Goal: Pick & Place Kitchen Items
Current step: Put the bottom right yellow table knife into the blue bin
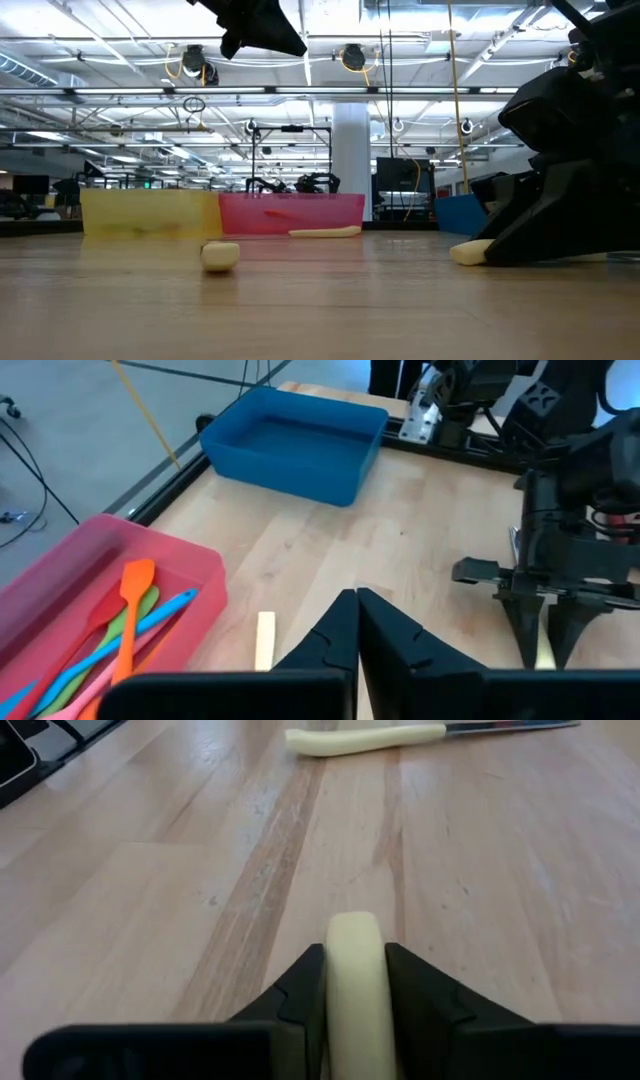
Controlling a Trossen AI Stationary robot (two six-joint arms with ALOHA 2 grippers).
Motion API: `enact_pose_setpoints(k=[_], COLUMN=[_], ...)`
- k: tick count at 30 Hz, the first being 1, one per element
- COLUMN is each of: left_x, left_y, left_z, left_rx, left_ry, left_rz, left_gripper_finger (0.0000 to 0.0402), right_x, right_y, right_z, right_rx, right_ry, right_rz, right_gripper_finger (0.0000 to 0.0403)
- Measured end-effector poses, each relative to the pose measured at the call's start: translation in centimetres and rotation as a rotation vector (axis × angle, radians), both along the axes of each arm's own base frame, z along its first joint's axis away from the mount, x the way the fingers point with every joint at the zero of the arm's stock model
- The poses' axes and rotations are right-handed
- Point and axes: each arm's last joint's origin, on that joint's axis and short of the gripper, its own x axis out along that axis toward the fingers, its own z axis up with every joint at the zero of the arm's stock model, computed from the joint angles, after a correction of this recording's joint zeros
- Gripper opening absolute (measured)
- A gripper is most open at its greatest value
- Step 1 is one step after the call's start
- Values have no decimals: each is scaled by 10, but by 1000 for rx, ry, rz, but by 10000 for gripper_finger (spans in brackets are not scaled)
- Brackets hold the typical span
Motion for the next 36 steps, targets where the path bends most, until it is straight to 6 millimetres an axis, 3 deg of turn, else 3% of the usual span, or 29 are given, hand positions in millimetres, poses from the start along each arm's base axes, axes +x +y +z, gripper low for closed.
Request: enact_pose_setpoints(k=[5, 11, 21, 28, 36], left_x=[0, -1, -1, -1, -1], left_y=[-4, -8, -8, -8, -8], left_z=[0, 0, 0, 0, 0], left_rx=[0, 0, -2, -3, -4], left_ry=[0, 0, 0, -1, -2], left_rz=[-12, -25, -26, -26, -25], left_gripper_finger=[19, 4, 18, 7, 25], right_x=[3, 3, -4, -13, -23], right_y=[2, 3, -6, -34, -86], right_z=[4, 14, 58, 98, 133], right_rx=[26, 49, -70, -197, -374], right_ry=[-52, -84, -85, -122, -183], right_rz=[15, 36, 70, 44, -287], right_gripper_finger=[75, 86, 80, 81, 82])
